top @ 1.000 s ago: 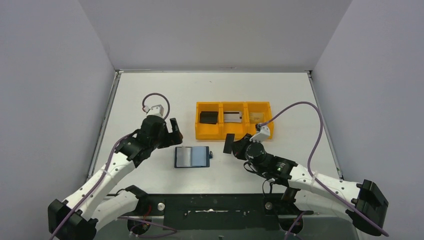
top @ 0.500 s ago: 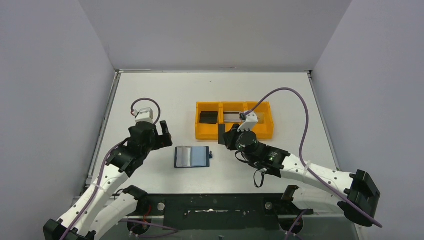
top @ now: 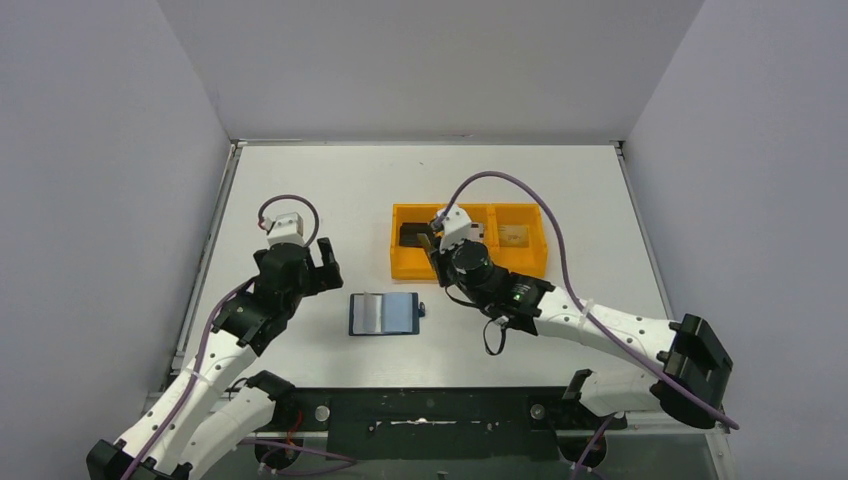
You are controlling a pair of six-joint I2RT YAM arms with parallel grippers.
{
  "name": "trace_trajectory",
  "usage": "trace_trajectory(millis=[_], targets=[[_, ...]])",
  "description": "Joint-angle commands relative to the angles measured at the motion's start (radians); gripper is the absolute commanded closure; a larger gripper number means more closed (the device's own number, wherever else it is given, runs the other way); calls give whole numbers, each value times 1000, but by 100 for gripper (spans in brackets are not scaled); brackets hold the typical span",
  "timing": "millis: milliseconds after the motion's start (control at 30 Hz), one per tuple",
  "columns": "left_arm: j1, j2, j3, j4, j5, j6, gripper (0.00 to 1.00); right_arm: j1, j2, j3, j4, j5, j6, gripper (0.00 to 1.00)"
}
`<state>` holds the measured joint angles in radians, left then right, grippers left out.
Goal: Take the credit cards out of the card holder
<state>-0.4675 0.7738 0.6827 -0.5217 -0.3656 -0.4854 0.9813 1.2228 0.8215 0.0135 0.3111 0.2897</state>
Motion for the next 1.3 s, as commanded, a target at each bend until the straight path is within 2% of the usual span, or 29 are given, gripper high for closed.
trace_trajectory(millis=[0, 133, 233, 333, 467, 600, 767, 900, 1267], targets=[[13, -14, 12, 59, -45, 13, 4, 4, 104, 118, 22, -42, -342, 100], [18, -34, 14, 50, -65, 11, 4, 29, 236, 248, -98, 16, -545, 100], [24, -57, 10, 49, -77, 8, 4, 42, 302, 281, -86, 63, -698, 100], [34, -62, 10, 52, -64, 13, 4, 32, 325, 283, -58, 29, -836, 100], [38, -59, 9, 50, -64, 14, 4, 2, 332, 302, -60, -83, -908, 100], [41, -61, 8, 48, -61, 13, 4, -2, 350, 305, -76, -95, -1026, 100], [43, -61, 9, 44, -66, 10, 4, -27, 354, 299, -45, -125, -1084, 100], [43, -65, 5, 44, -72, 10, 4, -81, 363, 273, 67, -182, -1075, 100], [46, -71, -1, 48, -72, 13, 4, -154, 479, 324, 90, -303, -1066, 100]])
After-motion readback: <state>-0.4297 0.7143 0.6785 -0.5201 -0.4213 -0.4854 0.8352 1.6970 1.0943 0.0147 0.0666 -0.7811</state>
